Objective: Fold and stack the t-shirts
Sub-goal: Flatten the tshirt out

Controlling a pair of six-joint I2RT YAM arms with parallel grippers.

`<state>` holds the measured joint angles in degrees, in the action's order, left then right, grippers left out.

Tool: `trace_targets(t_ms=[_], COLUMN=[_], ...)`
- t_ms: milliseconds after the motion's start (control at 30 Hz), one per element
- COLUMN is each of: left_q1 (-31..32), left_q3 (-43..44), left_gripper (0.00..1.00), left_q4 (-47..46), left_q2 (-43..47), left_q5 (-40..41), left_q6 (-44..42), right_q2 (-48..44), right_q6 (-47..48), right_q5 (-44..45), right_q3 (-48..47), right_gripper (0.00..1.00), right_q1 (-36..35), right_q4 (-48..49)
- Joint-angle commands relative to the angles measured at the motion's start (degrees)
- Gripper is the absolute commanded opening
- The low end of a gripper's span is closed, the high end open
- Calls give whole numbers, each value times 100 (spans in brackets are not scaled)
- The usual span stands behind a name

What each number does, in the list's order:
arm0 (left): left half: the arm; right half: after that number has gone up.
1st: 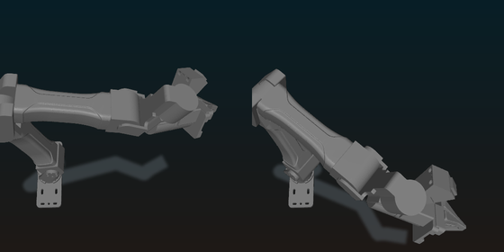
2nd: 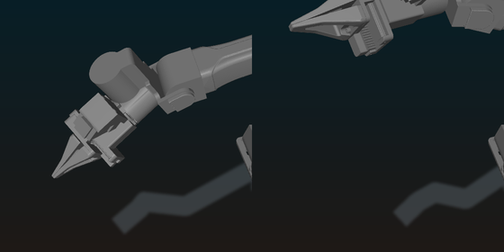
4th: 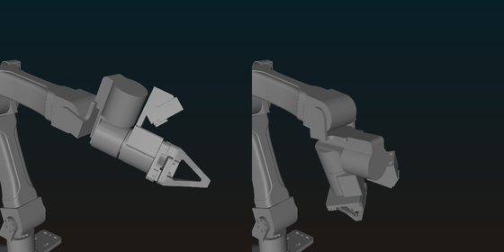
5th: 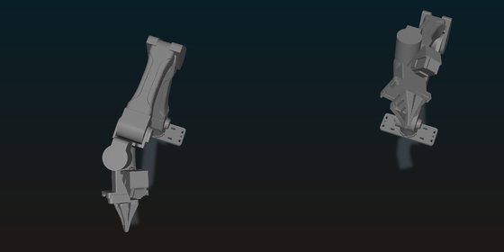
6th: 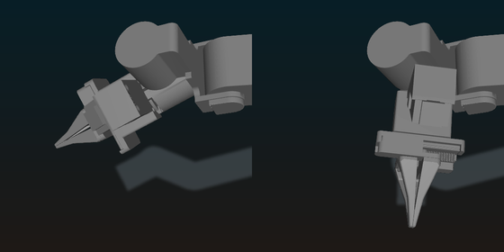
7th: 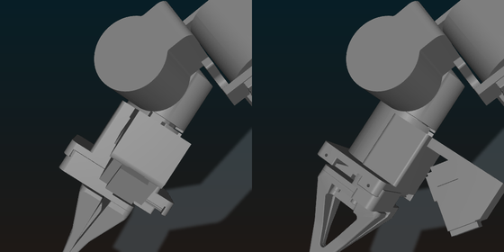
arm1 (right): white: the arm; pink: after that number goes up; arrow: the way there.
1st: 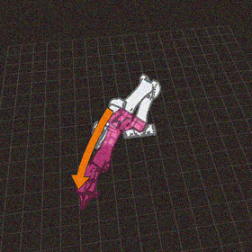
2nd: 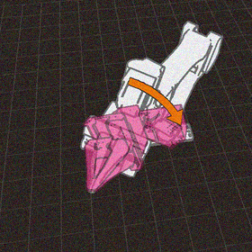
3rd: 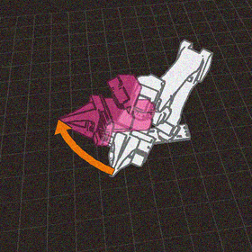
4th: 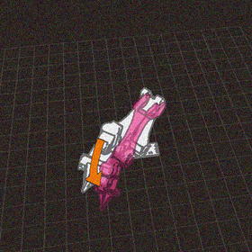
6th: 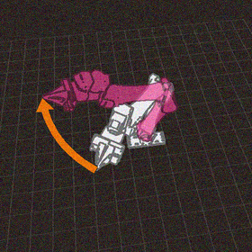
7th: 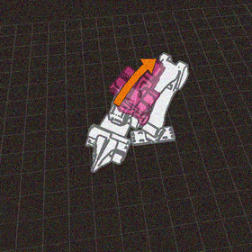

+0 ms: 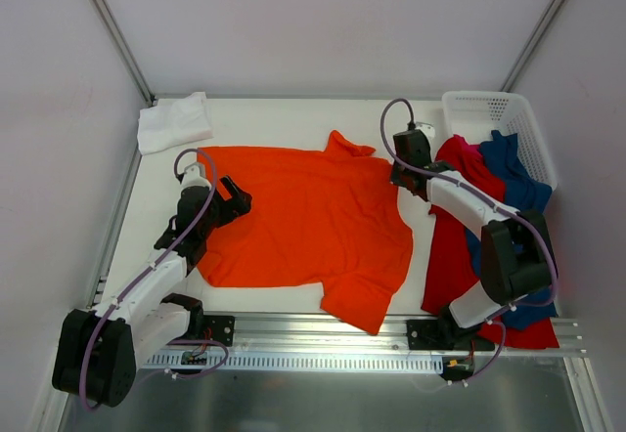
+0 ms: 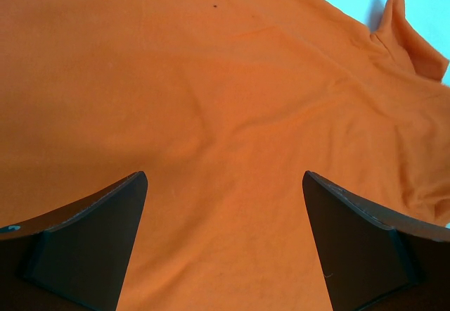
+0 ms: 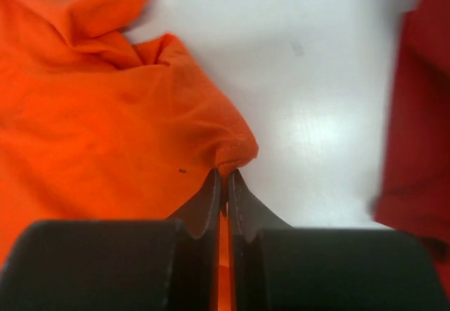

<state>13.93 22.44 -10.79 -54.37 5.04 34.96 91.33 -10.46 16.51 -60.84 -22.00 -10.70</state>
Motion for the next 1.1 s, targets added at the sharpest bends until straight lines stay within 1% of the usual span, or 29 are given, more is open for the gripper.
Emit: trace_targets(t_ms=[0, 33, 100, 133, 400, 500, 533, 600, 633, 733, 767, 833, 867, 967, 1067], left_q1=[39, 39, 39, 39, 39, 48, 48, 48, 39, 48, 48, 39, 39, 39, 39], left_q3=[-82, -90, -90, -90, -117, -125, -125, -143, -152, -178, -187, -178, -178, -196, -204], left_gripper=[94, 94, 94, 94, 94, 94, 94, 94, 94, 94, 94, 94, 94, 94, 94], left_q4=[-205, -205, -205, -205, -213, -231, -240, -240, -248, -275, -275, -275, -275, -266, -275], left_q2=[76, 76, 84, 76, 102, 111, 111, 111, 111, 102, 102, 102, 102, 119, 120], left_q5=[120, 120, 120, 120, 120, 85, 76, 76, 76, 94, 94, 111, 120, 120, 120], left_q6=[-60, -59, -59, -59, -51, -33, -24, -24, -16, -24, -24, -42, -42, -42, -42], right_q2=[-458, -441, -327, -274, 7, 332, 629, 1008, 1366, 1869, 2193, 2502, 2765, 3039, 3320], right_q6=[-149, -141, -132, -149, -220, 60, 157, 325, 360, 369, 360, 343, 325, 316, 299], right_q5=[1389, 1407, 1398, 1390, 1346, 1320, 1232, 794, 235, -629, -1015, -1316, -1378, -1466, -1546], right_q3=[116, 99, -50, -112, -402, -832, -1172, -1596, -2033, -2633, -3053, -3677, -3846, -4233, -4392], right_gripper=[2, 26, 78, 99, 99, 99, 99, 99, 99, 100, 100, 100, 100, 100, 100], right_q1=[160, 187, 205, 205, 205, 213, 222, 292, 336, 442, 451, 451, 451, 451, 451], right_q4=[-310, -380, -485, -651, -750, -618, -539, -530, -530, -424, -424, -529, -599, -679, -618])
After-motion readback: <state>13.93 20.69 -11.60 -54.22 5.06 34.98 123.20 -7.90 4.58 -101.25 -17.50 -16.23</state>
